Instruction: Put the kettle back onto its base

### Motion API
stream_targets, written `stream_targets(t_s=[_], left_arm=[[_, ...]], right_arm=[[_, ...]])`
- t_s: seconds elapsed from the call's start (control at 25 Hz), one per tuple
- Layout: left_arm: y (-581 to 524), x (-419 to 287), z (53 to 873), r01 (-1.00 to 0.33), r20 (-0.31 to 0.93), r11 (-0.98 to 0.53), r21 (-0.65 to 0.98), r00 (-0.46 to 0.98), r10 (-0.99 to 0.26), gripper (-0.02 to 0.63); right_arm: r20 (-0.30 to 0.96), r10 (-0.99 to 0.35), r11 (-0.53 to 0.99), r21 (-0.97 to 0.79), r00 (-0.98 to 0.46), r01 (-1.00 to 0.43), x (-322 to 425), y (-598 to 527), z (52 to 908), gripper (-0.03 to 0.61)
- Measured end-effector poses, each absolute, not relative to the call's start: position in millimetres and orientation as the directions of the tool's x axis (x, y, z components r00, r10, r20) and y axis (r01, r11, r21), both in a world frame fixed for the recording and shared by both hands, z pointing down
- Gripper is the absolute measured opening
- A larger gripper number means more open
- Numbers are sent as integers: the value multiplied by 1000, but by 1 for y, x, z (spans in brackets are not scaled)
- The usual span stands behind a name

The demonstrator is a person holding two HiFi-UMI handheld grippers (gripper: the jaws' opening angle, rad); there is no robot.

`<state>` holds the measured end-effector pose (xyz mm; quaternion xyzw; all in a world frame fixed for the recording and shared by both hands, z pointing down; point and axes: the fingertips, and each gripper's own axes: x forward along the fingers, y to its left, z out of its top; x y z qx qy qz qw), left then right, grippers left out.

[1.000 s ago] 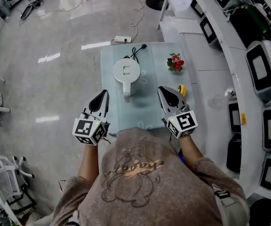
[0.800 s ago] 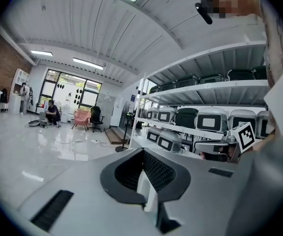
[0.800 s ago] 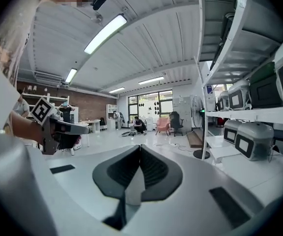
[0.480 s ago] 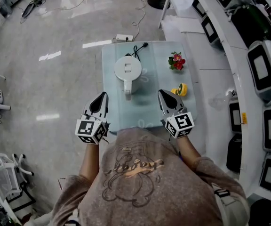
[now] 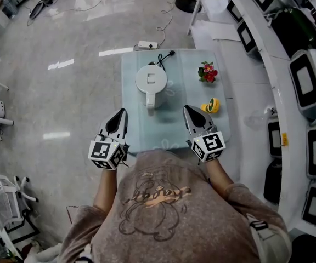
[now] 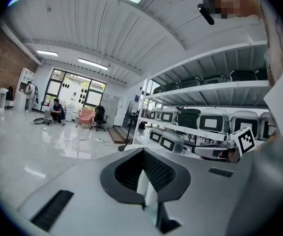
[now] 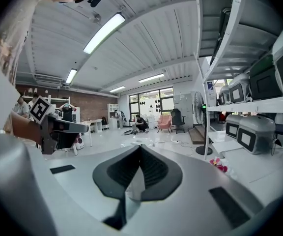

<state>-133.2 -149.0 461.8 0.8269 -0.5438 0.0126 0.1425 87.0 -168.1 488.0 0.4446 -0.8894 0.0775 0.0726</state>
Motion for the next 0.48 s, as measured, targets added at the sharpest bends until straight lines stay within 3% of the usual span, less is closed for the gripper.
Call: stream_targets(t_s=[0.48], left_arm=[[-141, -140, 458, -909, 184, -350, 225, 393, -901, 20]], right_arm=[[196, -753, 626, -77, -628, -776, 78, -163, 488, -3]])
